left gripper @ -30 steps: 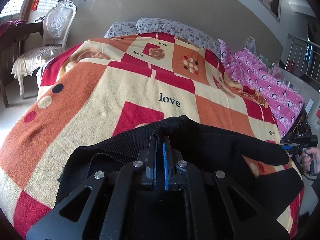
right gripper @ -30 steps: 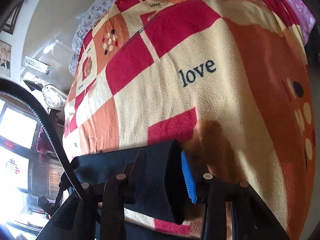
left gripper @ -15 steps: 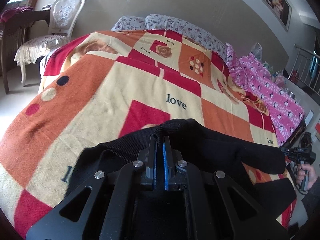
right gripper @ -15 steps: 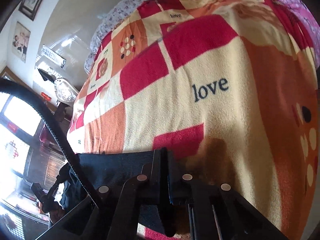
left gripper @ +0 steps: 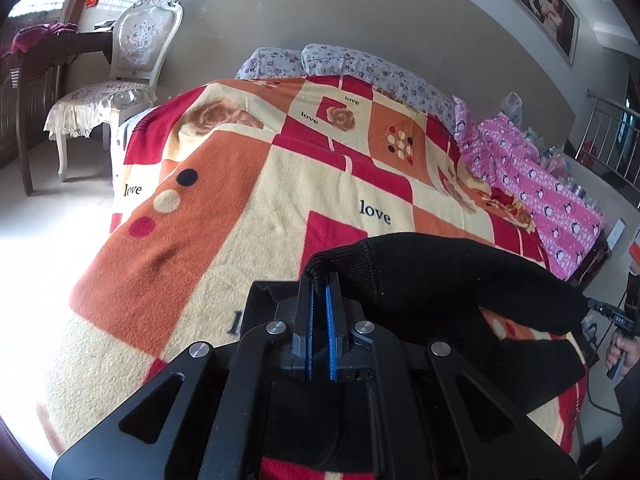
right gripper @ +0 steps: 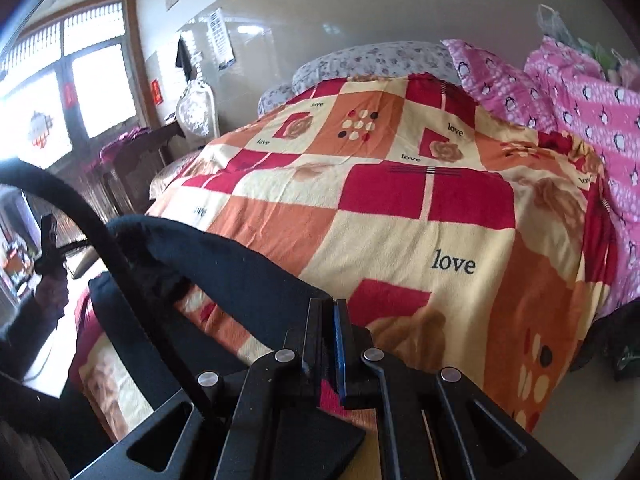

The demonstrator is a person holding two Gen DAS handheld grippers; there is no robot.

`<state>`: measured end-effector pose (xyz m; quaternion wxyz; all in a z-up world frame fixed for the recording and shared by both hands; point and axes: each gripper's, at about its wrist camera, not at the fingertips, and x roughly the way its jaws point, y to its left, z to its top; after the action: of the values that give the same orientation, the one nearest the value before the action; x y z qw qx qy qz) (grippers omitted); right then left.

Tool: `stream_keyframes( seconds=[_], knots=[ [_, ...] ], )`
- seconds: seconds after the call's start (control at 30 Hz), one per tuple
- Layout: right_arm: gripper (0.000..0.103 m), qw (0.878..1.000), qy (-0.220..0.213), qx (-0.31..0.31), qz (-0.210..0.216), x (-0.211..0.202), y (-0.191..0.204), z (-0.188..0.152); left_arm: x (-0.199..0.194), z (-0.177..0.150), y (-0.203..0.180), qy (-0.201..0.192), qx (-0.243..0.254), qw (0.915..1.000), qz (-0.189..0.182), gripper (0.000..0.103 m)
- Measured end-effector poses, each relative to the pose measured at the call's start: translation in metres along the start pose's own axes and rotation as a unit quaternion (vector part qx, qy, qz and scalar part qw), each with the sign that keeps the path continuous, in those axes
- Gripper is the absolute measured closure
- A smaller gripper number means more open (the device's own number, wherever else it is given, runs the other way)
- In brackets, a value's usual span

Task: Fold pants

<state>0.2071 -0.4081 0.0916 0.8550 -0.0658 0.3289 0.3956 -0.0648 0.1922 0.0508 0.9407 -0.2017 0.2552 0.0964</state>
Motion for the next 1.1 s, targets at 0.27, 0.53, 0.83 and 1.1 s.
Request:
stream_keyframes(
  seconds=[0.27, 0.53, 0.83, 1.1],
  knots=[
    [0.099, 0.999, 0.021, -0.038, -0.006, -0.032, 0.024, -0.069, -0.023, -0.059, 0.020, 0.011, 0.036, 0.9992, 0.015, 0.099],
    [0.102, 0.995, 0.077, -0.053, -0.037, -0.038, 0.033, -0.142, -0.044, -0.081, 0.080, -0.006, -0.103, 0.9935, 0.048, 0.098],
    [0.102, 0.988, 0.027, 0.004, -0.150, -0.065, 0.022, -0.129, -0.055, -0.044, -0.006, -0.027, -0.041, 0.9979, -0.042, 0.097],
    [0.084, 0.992, -0.030, 0.036, -0.114, -0.052, 0.065, -0.064, 0.017, -0.073, -0.052, 0.057, 0.032, 0.9978, 0.008, 0.096]
  ],
)
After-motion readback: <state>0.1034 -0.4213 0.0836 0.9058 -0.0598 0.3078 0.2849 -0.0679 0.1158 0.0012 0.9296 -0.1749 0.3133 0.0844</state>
